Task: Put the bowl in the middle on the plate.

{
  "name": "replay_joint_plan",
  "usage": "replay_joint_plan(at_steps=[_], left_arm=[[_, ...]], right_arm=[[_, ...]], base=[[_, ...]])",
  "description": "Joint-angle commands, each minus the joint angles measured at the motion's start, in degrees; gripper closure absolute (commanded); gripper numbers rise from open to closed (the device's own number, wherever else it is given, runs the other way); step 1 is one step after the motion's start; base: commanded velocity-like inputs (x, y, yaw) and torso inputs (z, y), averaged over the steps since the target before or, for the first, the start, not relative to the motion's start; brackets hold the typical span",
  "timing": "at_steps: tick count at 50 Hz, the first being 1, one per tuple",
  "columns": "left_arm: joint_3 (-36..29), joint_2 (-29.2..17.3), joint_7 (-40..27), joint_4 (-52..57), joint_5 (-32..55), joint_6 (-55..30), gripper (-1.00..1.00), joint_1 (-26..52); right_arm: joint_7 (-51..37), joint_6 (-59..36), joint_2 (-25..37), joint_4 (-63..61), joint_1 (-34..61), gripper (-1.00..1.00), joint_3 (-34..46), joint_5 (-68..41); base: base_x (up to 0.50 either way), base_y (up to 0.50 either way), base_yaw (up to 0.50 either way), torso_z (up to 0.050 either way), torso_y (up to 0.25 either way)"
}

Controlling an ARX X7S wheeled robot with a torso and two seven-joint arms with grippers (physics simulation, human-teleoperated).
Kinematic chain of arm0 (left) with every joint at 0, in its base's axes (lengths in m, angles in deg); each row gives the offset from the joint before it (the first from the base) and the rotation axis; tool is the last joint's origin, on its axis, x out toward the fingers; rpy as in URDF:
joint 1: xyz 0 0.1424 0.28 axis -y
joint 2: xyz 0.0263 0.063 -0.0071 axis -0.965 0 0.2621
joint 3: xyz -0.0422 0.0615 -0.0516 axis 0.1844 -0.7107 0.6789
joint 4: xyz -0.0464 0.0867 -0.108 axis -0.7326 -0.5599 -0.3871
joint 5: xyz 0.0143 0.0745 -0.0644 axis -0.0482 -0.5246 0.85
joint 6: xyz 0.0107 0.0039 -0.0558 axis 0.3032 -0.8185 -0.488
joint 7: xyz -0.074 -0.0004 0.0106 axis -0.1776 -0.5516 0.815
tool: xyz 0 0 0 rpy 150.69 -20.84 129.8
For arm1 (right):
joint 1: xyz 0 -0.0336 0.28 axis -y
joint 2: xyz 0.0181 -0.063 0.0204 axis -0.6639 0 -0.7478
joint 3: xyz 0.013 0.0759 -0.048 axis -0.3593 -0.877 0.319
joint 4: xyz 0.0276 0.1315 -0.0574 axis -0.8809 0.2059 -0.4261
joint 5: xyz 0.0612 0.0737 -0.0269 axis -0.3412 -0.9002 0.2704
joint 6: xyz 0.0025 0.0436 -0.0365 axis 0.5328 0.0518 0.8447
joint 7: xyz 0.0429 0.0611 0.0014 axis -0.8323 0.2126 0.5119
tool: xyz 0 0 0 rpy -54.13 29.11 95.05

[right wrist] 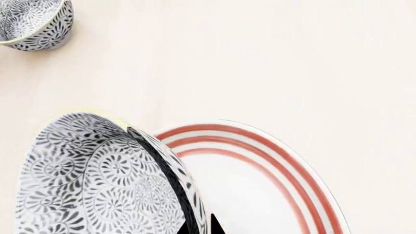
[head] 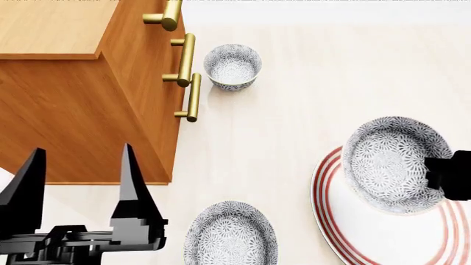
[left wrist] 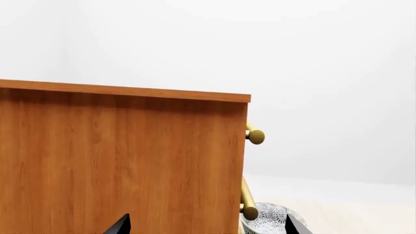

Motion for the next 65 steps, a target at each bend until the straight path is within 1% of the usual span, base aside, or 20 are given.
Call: replay_joint_plan(at_steps=[1,28,50,51,65], left_arm=[[0.2,0.2,0.4,-0.5,0.0,0.3,-1.00,-0.4],[0.8,0.6,0.9,-0.8,0.2,0.3,-1.00,-1.0],[1.3,0.8,1.3,-0.7,0.3,-0.1,-1.00,-1.4],[1.2,0.9,1.3,-0.8,0.3,-0.4,-1.00,-1.4],[1.5,1.3,1.6,-1.0,0.4,-0.4,-1.00,-1.8]], right_arm=[[2.5,6.8,2.6,-0.3,-2.0,1.00,2.1,1.2],[4.7,14.7,2.7,0.8,-7.2,1.00,6.2,3.1],[5.4,16.2,2.7,1.5,-8.7,1.00,7.0,3.4],[4.8,16.3,2.7,2.1,-8.4,-1.00,6.7,3.3],[4.6,16.2,2.7,1.8,-8.5,-1.00,6.3,3.8]], base=[[0.00,0.00,0.00,0.000,0.000],[0.00,0.00,0.00,0.000,0.000],[0.00,0.00,0.00,0.000,0.000],[0.00,0.00,0.00,0.000,0.000],[0.00,0.00,0.00,0.000,0.000]])
